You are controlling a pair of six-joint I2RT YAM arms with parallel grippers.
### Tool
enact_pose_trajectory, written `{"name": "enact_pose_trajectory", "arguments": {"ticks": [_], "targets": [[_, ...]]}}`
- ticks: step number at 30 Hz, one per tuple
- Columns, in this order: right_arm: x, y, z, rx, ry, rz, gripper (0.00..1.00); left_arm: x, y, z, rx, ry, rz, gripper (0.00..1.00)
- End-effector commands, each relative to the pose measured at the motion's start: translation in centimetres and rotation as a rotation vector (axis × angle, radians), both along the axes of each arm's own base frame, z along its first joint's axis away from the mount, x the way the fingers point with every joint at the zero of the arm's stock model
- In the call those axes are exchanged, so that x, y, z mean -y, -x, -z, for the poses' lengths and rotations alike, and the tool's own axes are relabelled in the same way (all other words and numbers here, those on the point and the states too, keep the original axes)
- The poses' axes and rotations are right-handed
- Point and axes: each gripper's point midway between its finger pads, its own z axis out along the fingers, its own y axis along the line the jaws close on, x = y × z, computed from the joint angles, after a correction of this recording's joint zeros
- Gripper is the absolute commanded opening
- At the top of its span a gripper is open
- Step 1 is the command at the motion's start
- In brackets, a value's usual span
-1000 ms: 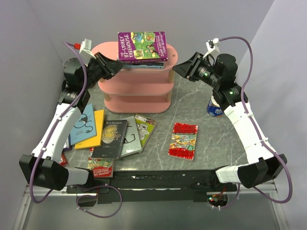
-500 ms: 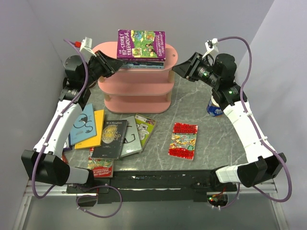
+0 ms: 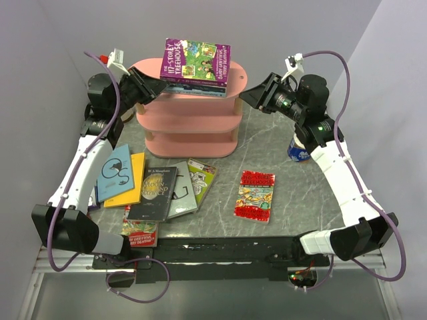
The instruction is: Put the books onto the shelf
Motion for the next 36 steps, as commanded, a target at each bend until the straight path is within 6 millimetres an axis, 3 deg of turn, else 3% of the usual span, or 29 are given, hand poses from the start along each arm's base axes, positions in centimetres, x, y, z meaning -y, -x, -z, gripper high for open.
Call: {"name": "enact_pose_trajectory", "arguments": {"ticks": [1,4,7,8,9,11,12,13,14,15,17,18,19,20,22,23,26,28,29,31,32,33,35,36], "targets": [[-0.2,0.3,-1.5,0.055,-0.006,-0.013,0.41,-0.4,0.9,-3.8,0.104,0.020,0.002,0.22],[0.0,0.7,-1.4,0.063,-0.004,-0.012,0.42,-0.6,2.3,-4.6,0.125,0.030,0.009,0.23],[0.6,1.7,-0.7,0.078,0.000,0.009,0.43,-1.3,4.8,-5.6,0.153,0.023,-0.021,0.26],[1.0,1.9,-0.2,0.076,-0.006,0.028,0.43,-1.8,6.5,-5.6,0.170,0.023,-0.036,0.30],[1.2,2.7,1.5,0.061,-0.006,0.030,0.43,-2.0,7.3,-5.4,0.176,0.021,-0.045,0.32],[0.8,3.6,3.0,0.062,-0.016,0.021,0.43,-3.4,9.1,-4.1,0.171,0.009,-0.124,0.41],[0.9,4.2,5.6,0.028,0.004,0.033,0.44,-4.1,9.3,-3.0,0.138,0.007,-0.168,0.45],[0.2,4.8,7.3,0.013,0.038,0.018,0.44,-4.7,9.6,-0.9,0.065,-0.010,-0.206,0.51],[-0.1,5.2,8.9,-0.013,0.066,0.020,0.44,-5.4,9.8,1.1,0.035,-0.040,-0.249,0.63],[0.1,5.4,11.7,-0.063,0.105,0.046,0.44,-5.6,9.9,2.8,-0.002,-0.061,-0.267,0.68],[-0.8,6.6,15.3,-0.130,0.155,0.019,0.47,-6.2,10.2,8.0,-0.124,-0.111,-0.293,0.79],[-0.8,7.3,18.3,-0.187,0.190,0.024,0.49,-6.3,10.5,9.9,-0.163,-0.128,-0.297,0.82],[-0.9,7.7,19.7,-0.203,0.210,0.033,0.59,-6.4,10.7,11.6,-0.204,-0.134,-0.307,0.86],[-1.6,9.0,22.4,-0.228,0.244,0.014,0.64,-6.3,11.4,14.4,-0.242,-0.141,-0.300,0.99],[-2.4,10.3,24.5,-0.255,0.257,-0.008,0.75,-5.4,12.5,17.5,-0.297,-0.129,-0.280,0.96],[-2.9,11.3,26.0,-0.282,0.248,-0.049,0.78,-5.2,13.3,20.6,-0.354,-0.139,-0.267,0.96],[-5.6,14.1,27.1,-0.330,0.126,-0.232,0.83,-4.2,15.5,25.2,-0.468,-0.143,-0.202,0.96],[-7.3,14.6,26.2,-0.306,0.063,-0.267,0.85,-4.2,16.5,26.6,-0.493,-0.140,-0.197,0.96],[-7.8,14.3,25.5,-0.289,0.058,-0.262,0.85,-4.7,17.0,26.7,-0.486,-0.129,-0.220,0.98],[-9.0,14.6,26.4,-0.326,0.110,-0.273,0.85,-5.3,17.3,26.3,-0.472,-0.112,-0.277,0.98],[-9.9,14.0,25.3,-0.307,0.105,-0.273,0.86,-5.7,17.5,25.9,-0.456,-0.092,-0.304,0.93],[-10.6,13.8,26.0,-0.330,0.121,-0.283,0.85,-6.2,17.4,26.0,-0.457,-0.084,-0.337,0.90],[-12.2,13.0,25.1,-0.336,0.112,-0.298,0.85,-7.1,17.1,27.7,-0.511,-0.089,-0.405,0.84],[-12.9,12.5,26.9,-0.380,0.140,-0.305,0.84,-7.1,17.1,28.6,-0.546,-0.092,-0.411,0.80]]}}
